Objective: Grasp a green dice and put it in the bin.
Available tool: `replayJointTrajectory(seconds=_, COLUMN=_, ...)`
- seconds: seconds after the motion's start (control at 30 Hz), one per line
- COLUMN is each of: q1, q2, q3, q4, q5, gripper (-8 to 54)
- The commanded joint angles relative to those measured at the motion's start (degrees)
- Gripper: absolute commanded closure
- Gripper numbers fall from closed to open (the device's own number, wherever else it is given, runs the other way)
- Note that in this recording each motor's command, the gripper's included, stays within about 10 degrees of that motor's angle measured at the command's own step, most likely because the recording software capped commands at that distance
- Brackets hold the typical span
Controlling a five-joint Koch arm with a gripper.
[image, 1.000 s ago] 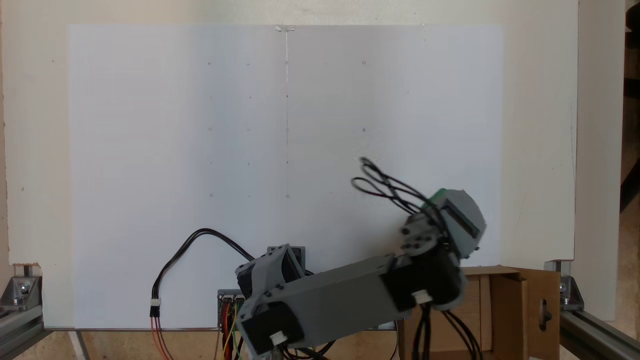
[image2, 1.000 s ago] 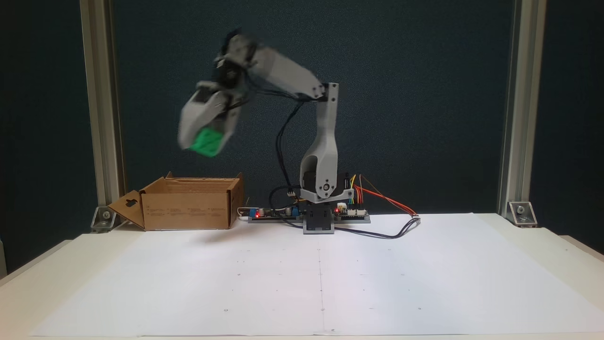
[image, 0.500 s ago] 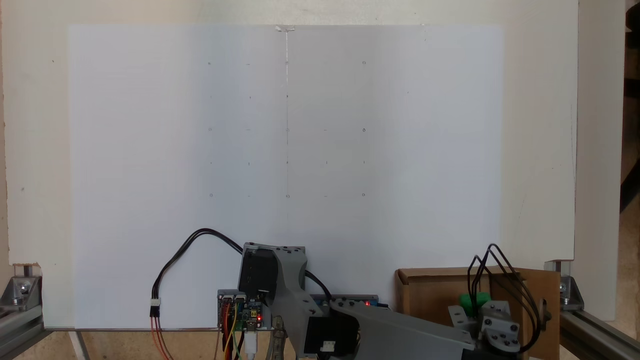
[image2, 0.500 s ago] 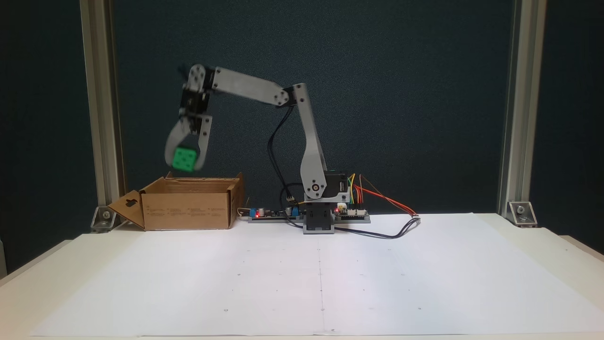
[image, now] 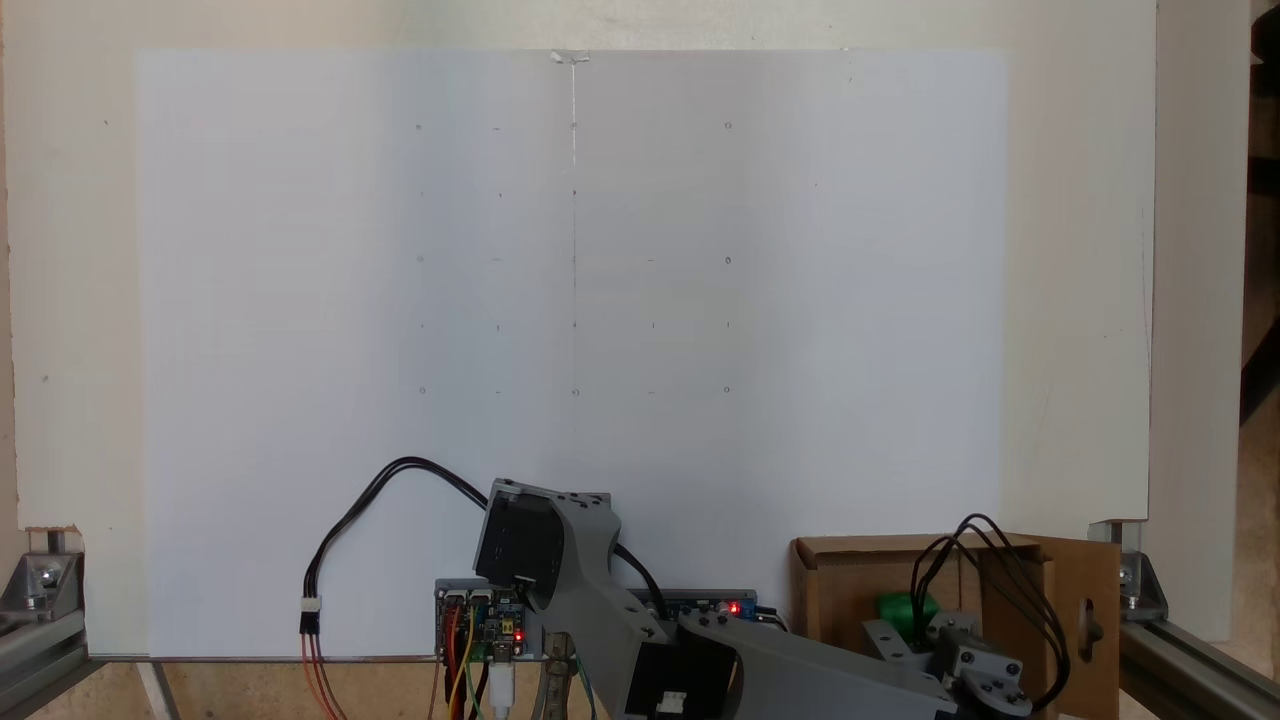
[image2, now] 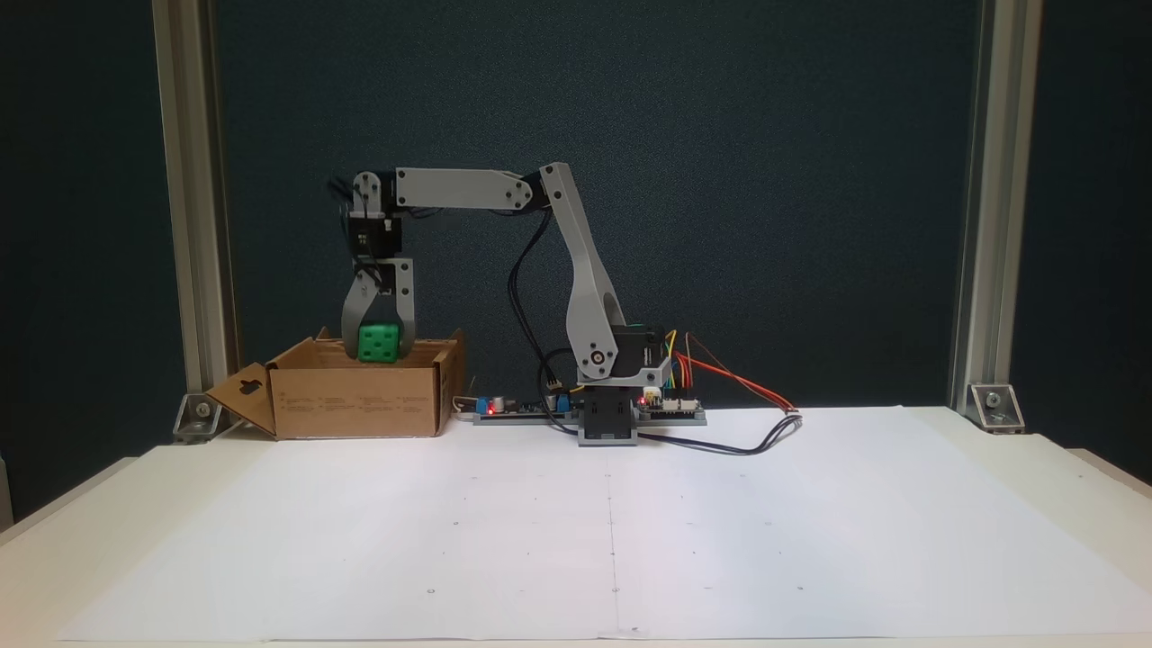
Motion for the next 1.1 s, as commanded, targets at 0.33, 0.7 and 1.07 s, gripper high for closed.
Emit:
replayJointTrajectory(seconds=0.33, q1=-9.1, q2=8.4, q3=-1.8, q4=-11.2, q5=6.3, gripper=0.6)
replayJointTrajectory(seconds=0.7, q1=-53.0, q2=21.1, q3=-1.8, q4=-24.4, q5=20.4, gripper=0.6)
replayJointTrajectory(seconds=1.07, q1=-95.0, q2=23.6, q3=3.5, q4=-25.1, q5=25.1, gripper=0.3)
